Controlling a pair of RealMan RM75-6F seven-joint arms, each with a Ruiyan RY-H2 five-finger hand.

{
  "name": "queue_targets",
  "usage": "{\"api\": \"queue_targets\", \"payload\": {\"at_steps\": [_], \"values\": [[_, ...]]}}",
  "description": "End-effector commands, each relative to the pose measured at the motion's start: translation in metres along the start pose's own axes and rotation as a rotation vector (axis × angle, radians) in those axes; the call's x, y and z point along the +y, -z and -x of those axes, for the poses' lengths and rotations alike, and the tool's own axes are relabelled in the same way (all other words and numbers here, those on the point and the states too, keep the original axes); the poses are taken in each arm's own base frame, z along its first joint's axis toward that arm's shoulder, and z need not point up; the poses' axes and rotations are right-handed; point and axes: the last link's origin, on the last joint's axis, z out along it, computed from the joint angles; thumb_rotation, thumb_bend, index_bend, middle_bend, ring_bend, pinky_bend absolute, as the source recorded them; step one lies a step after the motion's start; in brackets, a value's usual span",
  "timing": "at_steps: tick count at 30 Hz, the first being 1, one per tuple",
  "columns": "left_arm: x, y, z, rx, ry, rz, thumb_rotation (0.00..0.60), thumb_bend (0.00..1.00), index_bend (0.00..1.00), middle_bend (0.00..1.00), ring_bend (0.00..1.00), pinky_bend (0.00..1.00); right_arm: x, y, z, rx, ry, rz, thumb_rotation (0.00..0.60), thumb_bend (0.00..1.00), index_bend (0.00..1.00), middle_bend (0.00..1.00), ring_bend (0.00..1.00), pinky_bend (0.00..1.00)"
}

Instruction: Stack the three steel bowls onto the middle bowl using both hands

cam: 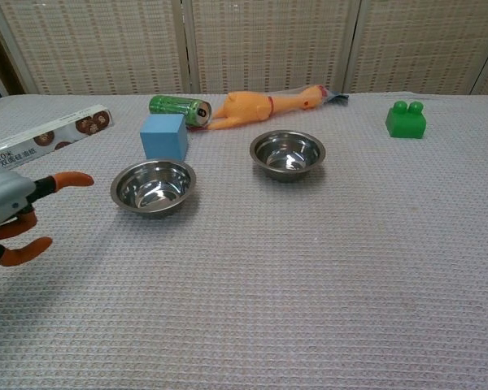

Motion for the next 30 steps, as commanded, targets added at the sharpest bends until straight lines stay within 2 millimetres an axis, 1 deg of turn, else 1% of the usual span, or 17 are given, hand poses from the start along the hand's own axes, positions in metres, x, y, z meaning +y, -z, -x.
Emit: {"api": "queue_targets", "payload": {"at_steps": [1, 4, 7, 9, 12, 14, 16, 19, 22, 24, 27, 30], "values": [[0.022, -0.037, 0.011, -0.003, -0.059, 0.009, 0.600, 0.41, 0.17, 1.00, 1.00, 1.00, 0.002, -0.002, 0.002, -0.014, 0.002, 0.014, 0.600, 0.14, 0.00, 0.00, 0.00, 0.00], [0.032, -0.053, 0.019, -0.001, -0.093, 0.026, 0.600, 0.41, 0.21, 1.00, 1.00, 1.00, 0.002, -0.004, 0.005, -0.039, 0.008, 0.018, 0.600, 0.14, 0.00, 0.00, 0.00, 0.00], [0.034, -0.069, 0.023, 0.018, -0.128, 0.021, 0.600, 0.41, 0.21, 1.00, 1.00, 1.00, 0.004, -0.005, 0.007, -0.057, 0.013, 0.024, 0.600, 0.14, 0.00, 0.00, 0.00, 0.00], [0.032, -0.074, 0.022, 0.040, -0.129, 0.014, 0.600, 0.41, 0.22, 1.00, 1.00, 1.00, 0.005, -0.005, 0.006, -0.067, 0.008, 0.030, 0.600, 0.14, 0.00, 0.00, 0.00, 0.00], [0.028, -0.078, 0.024, 0.060, -0.123, 0.009, 0.600, 0.41, 0.27, 1.00, 1.00, 1.00, 0.007, -0.006, 0.006, -0.072, 0.012, 0.038, 0.600, 0.14, 0.00, 0.00, 0.00, 0.00], [0.027, -0.083, 0.025, 0.072, -0.115, 0.010, 0.600, 0.41, 0.34, 1.00, 1.00, 1.00, 0.008, -0.006, 0.007, -0.078, 0.016, 0.043, 0.600, 0.14, 0.00, 0.00, 0.00, 0.00], [0.030, -0.088, 0.027, 0.093, -0.098, 0.022, 0.600, 0.41, 0.46, 1.00, 1.00, 1.00, 0.007, -0.007, 0.008, -0.090, 0.019, 0.045, 0.600, 0.14, 0.00, 0.00, 0.00, 0.00], [0.035, -0.094, 0.029, 0.130, -0.079, 0.044, 0.600, 0.43, 0.60, 1.00, 1.00, 1.00, 0.008, -0.008, 0.010, -0.106, 0.025, 0.052, 0.600, 0.14, 0.00, 0.00, 0.00, 0.00], [0.038, -0.100, 0.028, 0.168, -0.058, 0.059, 0.600, 0.47, 0.68, 1.00, 1.00, 1.00, 0.010, -0.009, 0.011, -0.115, 0.027, 0.062, 0.600, 0.14, 0.00, 0.00, 0.00, 0.00], [0.040, -0.103, 0.026, 0.202, -0.050, 0.061, 0.600, 0.51, 0.71, 1.00, 1.00, 1.00, 0.011, -0.010, 0.011, -0.121, 0.028, 0.066, 0.600, 0.14, 0.00, 0.00, 0.00, 0.00], [0.043, -0.108, 0.021, 0.253, -0.035, 0.067, 0.600, 0.60, 0.74, 1.00, 1.00, 1.00, 0.012, -0.010, 0.011, -0.131, 0.026, 0.073, 0.600, 0.14, 0.00, 0.00, 0.00, 0.00], [0.044, -0.113, 0.011, 0.309, -0.030, 0.075, 0.600, 0.67, 0.75, 1.00, 1.00, 1.00, 0.015, -0.011, 0.011, -0.138, 0.023, 0.082, 0.600, 0.14, 0.00, 0.00, 0.00, 0.00]]}}
